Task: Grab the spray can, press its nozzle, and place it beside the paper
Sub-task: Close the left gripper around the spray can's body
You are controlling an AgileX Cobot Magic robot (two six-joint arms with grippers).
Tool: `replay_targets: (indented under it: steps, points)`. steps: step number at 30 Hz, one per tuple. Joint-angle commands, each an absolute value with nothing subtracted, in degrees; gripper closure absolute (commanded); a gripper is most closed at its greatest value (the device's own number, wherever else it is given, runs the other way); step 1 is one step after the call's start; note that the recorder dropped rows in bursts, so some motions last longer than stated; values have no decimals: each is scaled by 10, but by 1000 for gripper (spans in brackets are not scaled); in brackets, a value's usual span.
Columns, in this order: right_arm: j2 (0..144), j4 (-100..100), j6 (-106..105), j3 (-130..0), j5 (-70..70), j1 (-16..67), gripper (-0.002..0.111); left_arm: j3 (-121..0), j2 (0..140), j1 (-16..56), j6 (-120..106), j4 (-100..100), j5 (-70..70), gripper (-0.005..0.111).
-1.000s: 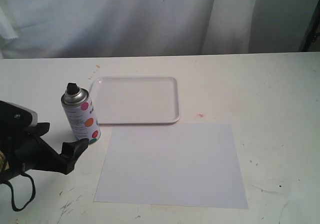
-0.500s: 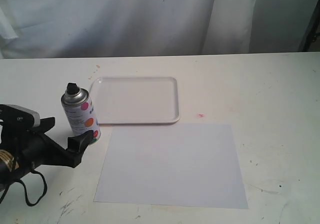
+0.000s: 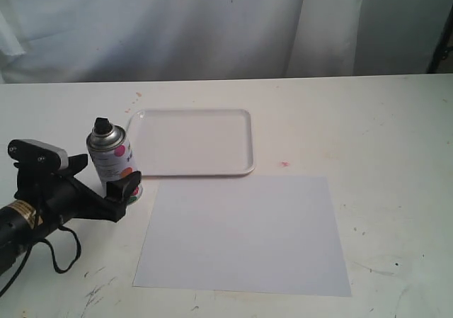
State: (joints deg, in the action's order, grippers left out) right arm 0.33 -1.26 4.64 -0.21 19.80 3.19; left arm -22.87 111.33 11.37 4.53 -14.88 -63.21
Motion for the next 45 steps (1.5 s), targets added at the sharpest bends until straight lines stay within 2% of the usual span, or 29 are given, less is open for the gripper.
replay_targets:
  steps: [1, 29, 31, 36, 37, 38, 45]
  points:
    - [0, -15, 48, 0, 197, 29, 108, -254, 1116, 116, 42, -147, -608, 12]
    - [0, -15, 48, 0, 197, 29, 108, -310, 1201, 116, 26, -152, -659, 14]
    - [0, -15, 48, 0, 197, 29, 108, -310, 1201, 116, 29, -152, -660, 21]
    - [0, -15, 48, 0, 197, 29, 108, -310, 1201, 116, 29, -154, -661, 57]
    - [0, -15, 48, 0, 197, 29, 108, -310, 1201, 116, 29, -155, -661, 69]
    - [0, -15, 48, 0, 197, 29, 108, -310, 1201, 116, 29, -155, -661, 74]
    - [0, -15, 48, 0, 197, 29, 108, -310, 1191, 116, 32, -155, -661, 78]
